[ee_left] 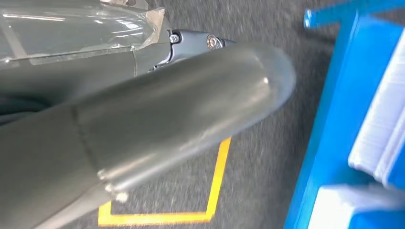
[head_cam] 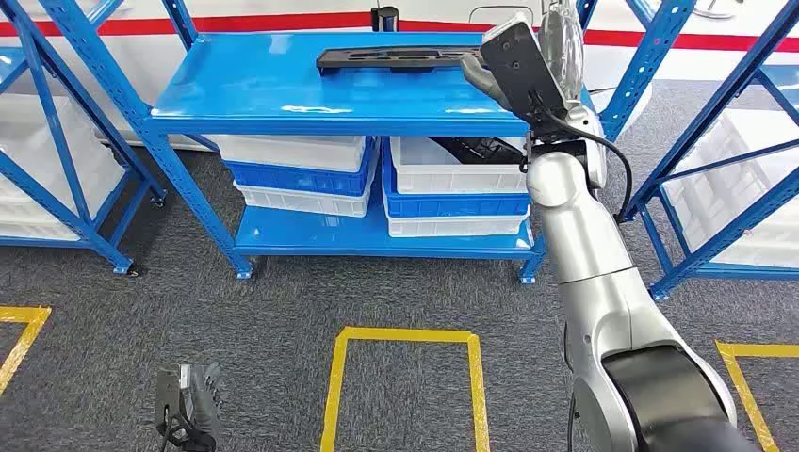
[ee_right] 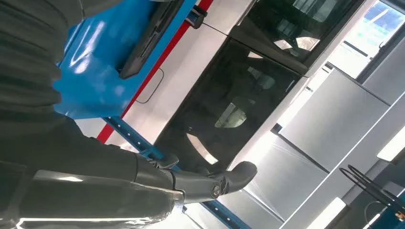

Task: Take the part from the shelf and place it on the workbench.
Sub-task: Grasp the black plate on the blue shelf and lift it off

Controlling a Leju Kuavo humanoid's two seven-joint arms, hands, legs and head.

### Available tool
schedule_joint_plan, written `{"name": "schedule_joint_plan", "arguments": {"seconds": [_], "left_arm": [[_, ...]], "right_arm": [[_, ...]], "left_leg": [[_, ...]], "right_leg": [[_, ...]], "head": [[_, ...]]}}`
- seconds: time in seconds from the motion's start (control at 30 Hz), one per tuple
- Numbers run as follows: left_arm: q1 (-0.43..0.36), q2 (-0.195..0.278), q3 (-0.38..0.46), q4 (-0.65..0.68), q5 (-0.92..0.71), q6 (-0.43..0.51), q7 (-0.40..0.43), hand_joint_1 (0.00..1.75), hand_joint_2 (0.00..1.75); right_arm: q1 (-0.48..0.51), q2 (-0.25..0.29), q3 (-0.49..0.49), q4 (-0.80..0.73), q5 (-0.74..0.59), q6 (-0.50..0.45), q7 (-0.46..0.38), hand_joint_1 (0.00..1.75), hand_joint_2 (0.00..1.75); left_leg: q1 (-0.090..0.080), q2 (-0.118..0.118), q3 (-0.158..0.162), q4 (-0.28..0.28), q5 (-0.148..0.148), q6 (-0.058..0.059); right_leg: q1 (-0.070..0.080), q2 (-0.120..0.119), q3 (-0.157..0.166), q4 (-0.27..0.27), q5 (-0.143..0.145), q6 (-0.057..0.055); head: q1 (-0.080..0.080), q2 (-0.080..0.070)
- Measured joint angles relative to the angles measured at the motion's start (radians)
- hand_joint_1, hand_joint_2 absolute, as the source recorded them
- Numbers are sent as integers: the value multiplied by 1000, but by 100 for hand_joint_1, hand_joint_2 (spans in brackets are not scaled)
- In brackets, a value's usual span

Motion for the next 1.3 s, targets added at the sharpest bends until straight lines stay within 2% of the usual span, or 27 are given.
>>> {"name": "schedule_joint_plan", "arguments": {"seconds": [0.07, 0.17, 0.2, 0.23, 0.27, 0.33, 0.37, 0.4, 0.47, 0.53, 0.6, 0.67, 0.7, 0.73, 0.77, 0.83, 0.87, 0.9, 0.93, 1.0, 1.07, 1.1, 1.17, 1.2, 1.23, 1.27, 1.3], "left_arm": [[-3, -1, 0, 0, 0, 0, 0, 0, 0], [-6, -2, 0, 0, 0, 0, 0, 0, 0], [-5, -3, 0, 1, 0, -1, 0, 0, 0], [-4, -4, 0, 1, 0, -1, 0, 0, 0], [-4, -6, 0, 1, 0, -1, 0, 0, 0], [-4, -7, 0, 2, 0, -2, 0, 0, 0], [-4, -7, 0, 2, 0, -2, 0, 0, 0], [-4, -7, 0, 2, 0, -2, 0, 0, 0], [-5, -6, 0, 2, 0, -3, 0, 0, 0], [-5, -6, 0, 2, -1, -3, 0, 0, 0], [-6, -6, 0, 2, -2, -3, 0, 0, 0], [-6, -7, 0, 3, -2, -3, 0, 0, 0], [-5, -7, 0, 3, -2, -3, 0, 0, 0], [-4, -7, 0, 4, -2, -3, 0, 0, 0], [-4, -6, 0, 4, -2, -3, 0, 0, 0], [-3, -5, 0, 4, -2, -3, 0, 0, 0], [-4, -4, 0, 4, -2, -4, 0, 0, 0], [-4, -2, 0, 4, -3, -4, 0, 0, 0], [-4, -1, 0, 4, -4, -5, 1, 0, 0], [-5, 0, -2, 5, -10, -7, 3, 0, 0], [-6, -1, -4, 5, -19, -10, 4, 0, 0], [-7, -1, -4, 5, -21, -11, 5, 0, 0], [-9, -1, -4, 5, -23, -13, 6, 0, 0], [-8, -1, -4, 5, -23, -13, 6, 0, 0], [-7, -2, -5, 6, -24, -14, 7, 0, 0], [-7, -3, -5, 6, -24, -14, 7, 0, 0], [-7, -3, -5, 7, -25, -15, 8, 0, 0]], "right_arm": [[-2, -2, 0, -2, 1, 0, 0, 0, 175], [1, -6, 1, -4, 3, 1, 0, 0, 175], [5, -7, 1, -4, 3, 2, 1, 0, 175], [8, -9, 1, -4, 3, 2, 2, 0, 175], [10, -10, 1, -4, 4, 3, 2, 0, 175], [11, -13, 1, -6, 6, 3, 4, 0, 175], [11, -14, 2, -7, 8, 4, 5, 0, 175], [12, -15, 2, -9, 9, 6, 6, 0, 175], [14, -16, 3, -13, 11, 9, 9, 0, 175], [14, -16, 3, -20, 13, 11, 11, 0, 175], [12, -14, 3, -25, 15, 14, 13, 0, 175], [15, -12, 3, -26, 15, 17, 15, 0, 175], [18, -12, 3, -26, 15, 18, 16, 0, 175], [20, -12, 3, -26, 15, 18, 17, 0, 175], [22, -12, 3, -26, 15, 18, 18, 0, 175], [23, -11, 3, -27, 16, 18, 18, 0, 175], [23, -10, 3, -28, 17, 18, 18, 0, 175], [23, -9, 3, -29, 17, 18, 18, 0, 175], [23, -9, 3, -30, 18, 19, 20, 0, 175], [24, -9, 3, -36, 19, 18, 23, 0, 175], [25, -11, 3, -41, 21, 18, 25, 0, 175], [25, -12, 3, -43, 21, 17, 25, 0, 175], [30, -15, 3, -43, 21, 17, 26, 0, 175], [36, -17, 3, -43, 21, 17, 26, 0, 175], [41, -19, 3, -43, 21, 17, 27, 0, 175], [44, -21, 2, -43, 21, 17, 27, 0, 175], [45, -23, 2, -43, 22, 17, 27, 0, 175]], "left_leg": [[1, 0, 8, -2, -3, 4], [2, -2, 21, -4, -16, 10], [2, -4, 25, -4, -22, 9], [2, -7, 31, -3, -28, 8], [2, -9, 39, -3, -35, 5], [1, -13, 58, -1, -52, -3], [0, -14, 64, 0, -61, -8], [-2, -14, 67, 0, -68, -14], [-2, -15, 69, 5, -76, -23], [0, -10, 56, 37, -79, -33], [5, -4, -3, 135, -98, -44], [10, -1, -92, 267, -145, -56], [12, 0, -129, 307, -162, -60], [13, 1, -149, 312, -159, -61], [14, 1, -149, 278, -132, -60], [13, 2, -105, 136, -33, -50], [11, 3, -82, 71, 4, -42], [7, 3, -65, 27, 25, -36], [4, 3, -54, 2, 32, -28], [0, 1, -36, -8, 22, -14], [2, 1, -10, -16, 20, -1], [3, 0, 0, -18, 17, 4], [2, -2, 13, -18, 3, 10], [1, -4, 20, -18, -6, 11], [1, -7, 29, -17, -14, 11], [0, -11, 40, -17, -24, 10], [-1, -13, 52, -16, -34, 9]], "right_leg": [[-1, 0, -29, 53, -9, 0], [-4, 0, -155, 241, -65, 0], [-5, -1, -188, 272, -77, 2], [-5, -1, -203, 269, -73, 7], [-6, -1, -197, 225, -48, 16], [-8, -3, -152, 74, 38, 32], [-7, -4, -131, 12, 67, 28], [-6, -5, -117, -23, 86, 18], [-6, -5, -106, -33, 85, -10], [-12, -3, -92, -35, 84, -24], [-16, -3, -76, -36, 74, -37], [-15, -2, -62, -36, 59, -44], [-15, -1, -54, -36, 51, -44], [-15, 0, -43, -36, 42, -43], [-15, 0, -31, -36, 33, -41], [-15, 0, -4, -37, 12, -35], [-14, 1, 7, -38, 3, -31], [-12, 2, 14, -40, -6, -25], [-10, 3, 20, -40, -9, -18], [-6, 3, 26, -37, -11, -4], [-5, 2, 12, 6, -17, 4], [-6, 1, -17, 59, -28, 5], [-6, 1, -108, 201, -65, 1], [-6, 1, -152, 253, -87, 0], [-6, 1, -181, 271, -100, 1], [-6, 1, -191, 251, -94, 5], [-5, 1, -185, 196, -65, 12]], "head": [[1, 0], [3, 0], [4, 0], [4, 0], [5, 0], [6, 0], [7, 0], [7, 0], [7, 0], [6, 0], [3, 0], [1, 0], [1, 0], [1, 0], [1, 0], [1, 0], [1, 0], [1, 0], [1, 0], [1, 0], [3, 0], [4, 0], [5, 0], [5, 0], [6, 0], [6, 0], [7, 0]]}}
